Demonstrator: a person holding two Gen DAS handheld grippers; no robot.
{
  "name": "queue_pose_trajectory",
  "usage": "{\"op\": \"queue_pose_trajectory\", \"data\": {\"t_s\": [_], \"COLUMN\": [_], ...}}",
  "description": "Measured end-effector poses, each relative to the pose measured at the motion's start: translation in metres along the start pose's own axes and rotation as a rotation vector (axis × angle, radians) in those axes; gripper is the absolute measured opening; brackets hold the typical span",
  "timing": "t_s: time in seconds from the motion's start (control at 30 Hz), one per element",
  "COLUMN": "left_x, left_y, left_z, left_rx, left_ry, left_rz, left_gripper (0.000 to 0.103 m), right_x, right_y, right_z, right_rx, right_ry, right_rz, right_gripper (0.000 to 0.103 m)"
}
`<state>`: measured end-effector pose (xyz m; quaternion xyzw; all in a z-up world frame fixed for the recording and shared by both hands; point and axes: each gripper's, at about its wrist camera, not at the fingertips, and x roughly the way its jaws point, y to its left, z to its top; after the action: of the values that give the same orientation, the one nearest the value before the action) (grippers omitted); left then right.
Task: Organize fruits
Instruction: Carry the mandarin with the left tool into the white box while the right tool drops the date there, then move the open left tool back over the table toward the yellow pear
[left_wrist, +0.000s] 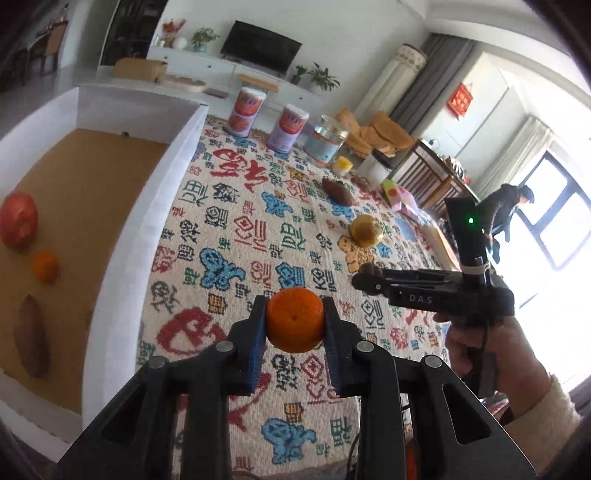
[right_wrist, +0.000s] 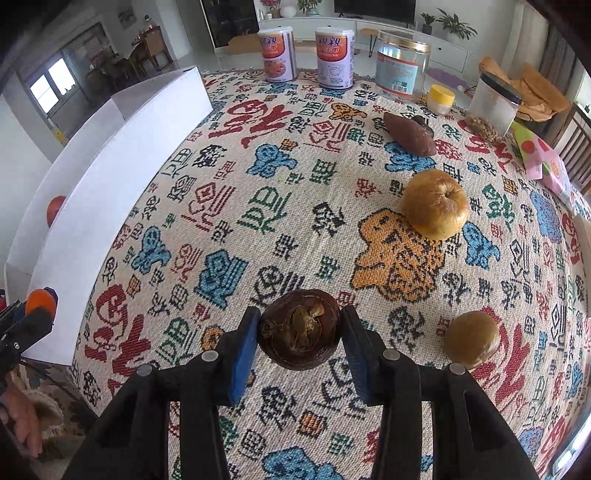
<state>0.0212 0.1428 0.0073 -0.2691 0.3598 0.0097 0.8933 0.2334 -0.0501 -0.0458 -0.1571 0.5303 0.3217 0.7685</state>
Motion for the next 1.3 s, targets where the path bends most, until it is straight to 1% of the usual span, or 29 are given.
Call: {"op": "queue_pose_trajectory", "data": {"t_s": [0.07, 0.1, 0.17, 0.2, 0.23, 0.33, 0.37, 0.43, 0.5, 0.53, 0.57, 0.6, 0.67, 0.7, 0.73, 0.77, 0.8, 0.83, 0.87, 0.9, 0.93, 0.97, 1.03, 1.07, 1.1, 1.17, 1.23, 1.3], "left_x": [-0.035, -0.051, -0.076, -0.084, -0.088, -0.084, -0.081, -0.072, -0.066, -0.067, -0.069, -0.073, -0.078, -0.079, -0.077, -0.074, -0.07, -0.064, -0.058, -0.051, -0.041, -0.028, 0.004, 0.022, 0.041, 0.078, 0.111, 0.131], "left_y": [0.02, 0.032, 0.063, 0.078, 0.094, 0.137, 0.147, 0.161, 0.169, 0.172, 0.171, 0.168, 0.157, 0.149, 0.139, 0.127, 0.114, 0.097, 0.08, 0.062, 0.043, 0.025, -0.007, -0.019, -0.03, -0.042, -0.049, -0.047], "left_z": [0.006, 0.011, 0.018, 0.021, 0.023, 0.023, 0.021, 0.014, 0.009, 0.007, 0.005, 0.005, 0.006, 0.007, 0.009, 0.01, 0.01, 0.008, 0.006, 0.003, -0.001, -0.004, -0.014, -0.02, -0.026, -0.036, -0.042, -0.046], "left_rx": [-0.052, -0.08, -0.135, -0.151, -0.168, -0.216, -0.221, -0.235, -0.262, -0.269, -0.27, -0.266, -0.244, -0.229, -0.208, -0.179, -0.148, -0.114, -0.076, -0.037, 0.002, 0.034, 0.081, 0.097, 0.117, 0.145, 0.161, 0.176], "left_ry": [-0.039, -0.061, -0.102, -0.125, -0.138, -0.141, -0.138, -0.119, -0.101, -0.106, -0.125, -0.152, -0.195, -0.209, -0.216, -0.218, -0.218, -0.217, -0.211, -0.199, -0.18, -0.15, -0.068, -0.033, -0.001, 0.063, 0.106, 0.107], "left_rz": [0.018, 0.045, 0.124, 0.181, 0.25, 0.393, 0.433, 0.483, 0.525, 0.521, 0.52, 0.526, 0.528, 0.509, 0.48, 0.446, 0.407, 0.36, 0.304, 0.244, 0.184, 0.133, 0.05, 0.022, 0.019, 0.045, 0.105, 0.185], "left_gripper": [0.028, 0.028, 0.028, 0.028, 0.028, 0.028, 0.028, 0.03, 0.045, 0.062, 0.073, 0.076, 0.083, 0.083, 0.083, 0.083, 0.083, 0.084, 0.085, 0.086, 0.089, 0.09, 0.09, 0.09, 0.09, 0.09, 0.09, 0.09], "right_x": [-0.013, -0.022, -0.04, -0.048, -0.053, -0.052, -0.046, -0.029, -0.009, 0.001, 0.007, 0.009, 0.0, -0.008, -0.017, -0.026, -0.032, -0.036, -0.035, -0.029, -0.02, -0.007, 0.019, 0.027, 0.03, 0.031, 0.031, 0.032], "right_y": [0.034, 0.053, 0.097, 0.121, 0.145, 0.218, 0.239, 0.271, 0.292, 0.297, 0.299, 0.297, 0.284, 0.273, 0.26, 0.244, 0.227, 0.207, 0.185, 0.163, 0.138, 0.111, 0.061, 0.039, 0.018, -0.008, -0.021, -0.029], "right_z": [-0.001, 0.001, 0.009, 0.014, 0.019, 0.028, 0.03, 0.032, 0.033, 0.035, 0.037, 0.039, 0.038, 0.037, 0.033, 0.027, 0.019, 0.008, -0.006, -0.02, -0.033, -0.049, -0.073, -0.084, -0.094, -0.105, -0.106, -0.1], "right_rx": [-0.022, -0.038, -0.076, -0.103, -0.134, -0.227, -0.25, -0.279, -0.282, -0.275, -0.262, -0.247, -0.224, -0.212, -0.204, -0.201, -0.199, -0.191, -0.175, -0.152, -0.119, -0.08, -0.003, 0.033, 0.069, 0.12, 0.138, 0.147], "right_ry": [-0.03, -0.053, -0.099, -0.115, -0.124, -0.114, -0.103, -0.074, -0.043, -0.026, -0.018, -0.029, -0.094, -0.133, -0.174, -0.216, -0.258, -0.298, -0.321, -0.319, -0.301, -0.275, -0.196, -0.168, -0.156, -0.162, -0.172, -0.188], "right_rz": [0.074, 0.116, 0.213, 0.267, 0.314, 0.407, 0.42, 0.425, 0.422, 0.415, 0.403, 0.395, 0.409, 0.409, 0.399, 0.382, 0.358, 0.32, 0.278, 0.236, 0.187, 0.13, 0.008, -0.039, -0.067, -0.093, -0.112, -0.112], "right_gripper": [0.045, 0.044, 0.045, 0.044, 0.045, 0.045, 0.045, 0.045, 0.046, 0.056, 0.072, 0.075, 0.076, 0.077, 0.082, 0.093, 0.099, 0.103, 0.103, 0.103, 0.103, 0.103, 0.103, 0.103, 0.103, 0.103, 0.103, 0.103]}}
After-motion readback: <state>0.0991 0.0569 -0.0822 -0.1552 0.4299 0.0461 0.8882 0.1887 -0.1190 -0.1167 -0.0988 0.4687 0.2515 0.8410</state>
